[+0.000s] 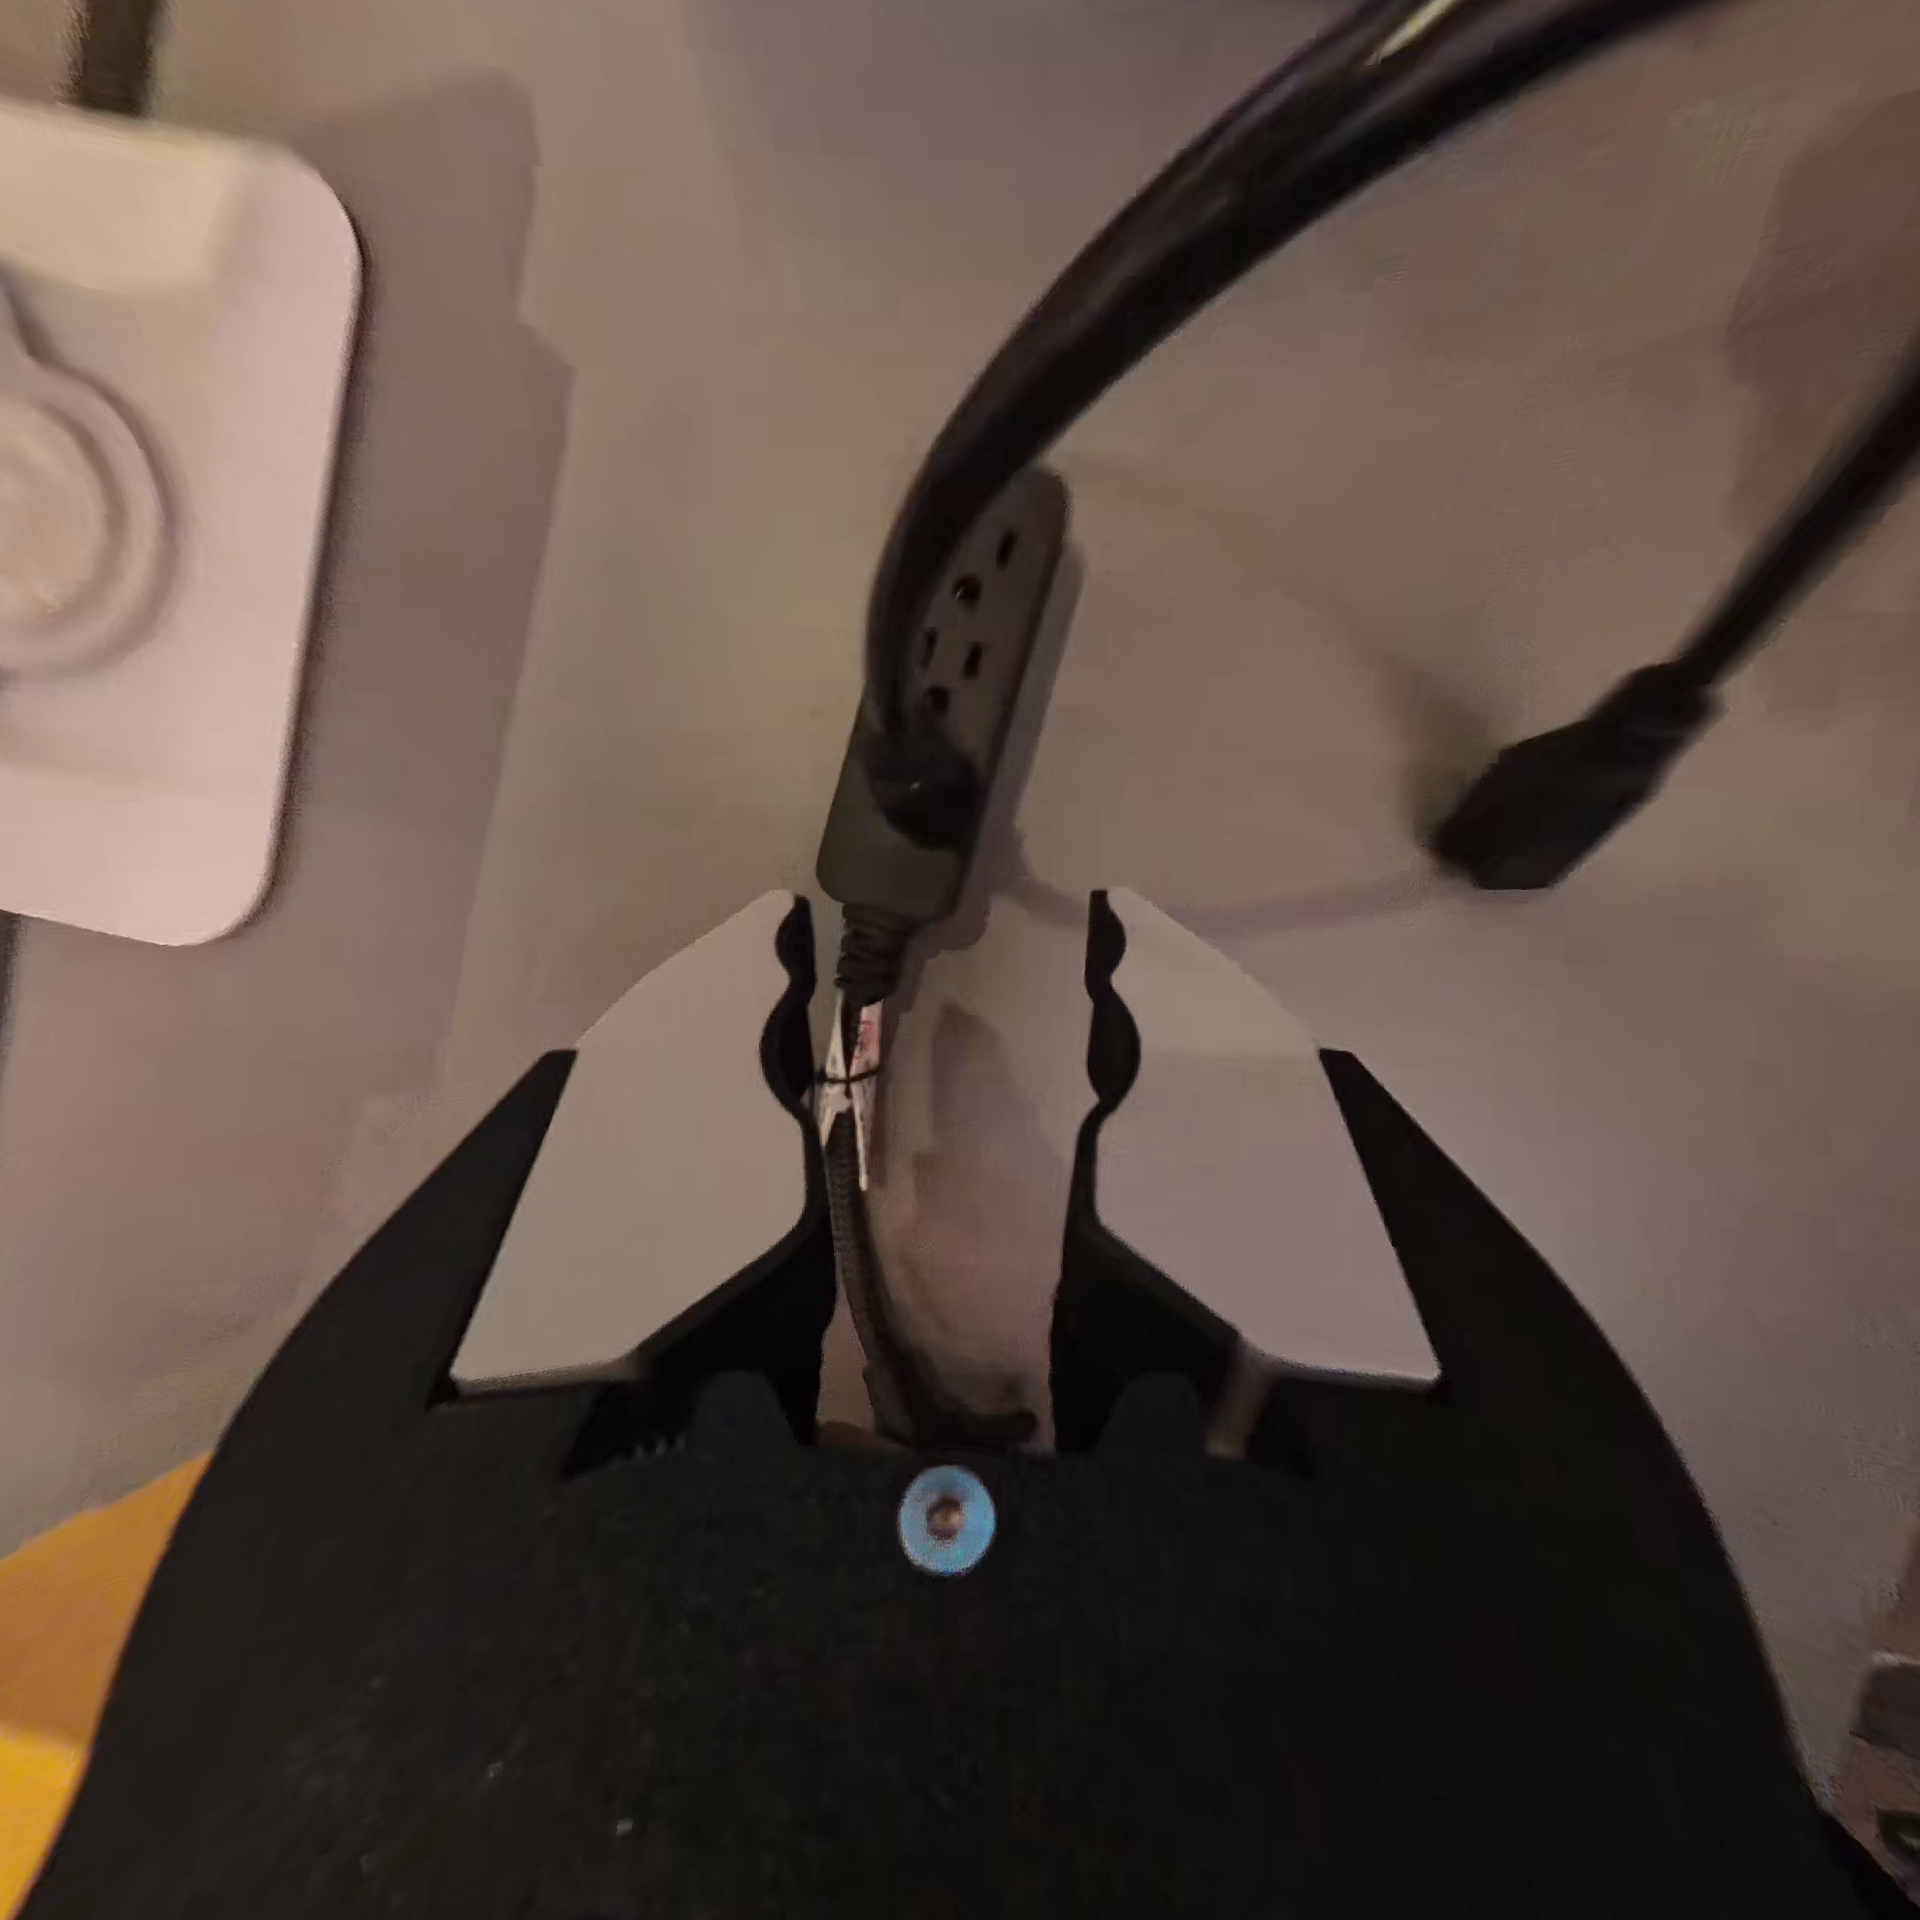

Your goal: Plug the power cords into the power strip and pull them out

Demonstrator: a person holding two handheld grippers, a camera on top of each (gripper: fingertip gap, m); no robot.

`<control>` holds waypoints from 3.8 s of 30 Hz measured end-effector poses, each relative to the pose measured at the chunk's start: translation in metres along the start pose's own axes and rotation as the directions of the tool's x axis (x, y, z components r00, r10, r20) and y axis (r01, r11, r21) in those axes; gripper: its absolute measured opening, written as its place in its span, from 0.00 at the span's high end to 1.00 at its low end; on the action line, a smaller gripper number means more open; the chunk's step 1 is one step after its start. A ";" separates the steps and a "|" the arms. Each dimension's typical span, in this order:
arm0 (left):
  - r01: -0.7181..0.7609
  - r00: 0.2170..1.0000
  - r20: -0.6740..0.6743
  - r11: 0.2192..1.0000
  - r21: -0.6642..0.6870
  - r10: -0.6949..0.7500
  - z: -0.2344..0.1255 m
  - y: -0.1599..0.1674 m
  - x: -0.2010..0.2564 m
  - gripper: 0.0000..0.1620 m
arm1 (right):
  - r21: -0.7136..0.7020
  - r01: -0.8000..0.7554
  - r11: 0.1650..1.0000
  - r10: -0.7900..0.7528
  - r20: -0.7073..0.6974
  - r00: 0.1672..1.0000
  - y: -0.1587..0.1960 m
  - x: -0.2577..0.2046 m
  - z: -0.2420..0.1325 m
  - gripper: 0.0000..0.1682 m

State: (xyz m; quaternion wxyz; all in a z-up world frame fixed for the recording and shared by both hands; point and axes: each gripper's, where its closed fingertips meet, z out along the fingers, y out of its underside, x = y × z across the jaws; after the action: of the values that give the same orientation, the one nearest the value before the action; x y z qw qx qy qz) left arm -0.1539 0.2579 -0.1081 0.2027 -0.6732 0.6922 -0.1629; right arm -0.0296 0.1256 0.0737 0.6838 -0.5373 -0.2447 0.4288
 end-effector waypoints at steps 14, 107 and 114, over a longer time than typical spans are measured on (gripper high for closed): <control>-0.126 0.983 -0.139 0.992 -0.012 0.124 0.088 0.014 -0.009 0.73 | -0.042 -0.132 0.990 0.133 0.022 0.991 0.112 0.089 0.068 0.86; -0.062 0.992 -0.111 0.998 -0.023 0.059 0.078 0.031 -0.015 0.73 | -0.774 0.629 -0.075 -0.054 0.633 0.773 0.255 0.135 -0.025 0.86; 0.043 0.997 -0.072 0.998 0.049 -0.039 0.056 0.014 -0.013 0.69 | -0.810 0.577 0.106 -0.273 0.534 0.800 0.160 0.136 0.006 0.86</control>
State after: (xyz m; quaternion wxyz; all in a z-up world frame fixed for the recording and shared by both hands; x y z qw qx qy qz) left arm -0.1376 0.2745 -0.1627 0.1916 -0.6756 0.6807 -0.2083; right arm -0.0159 0.2533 -0.0925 0.2710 -0.6808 -0.6795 0.0363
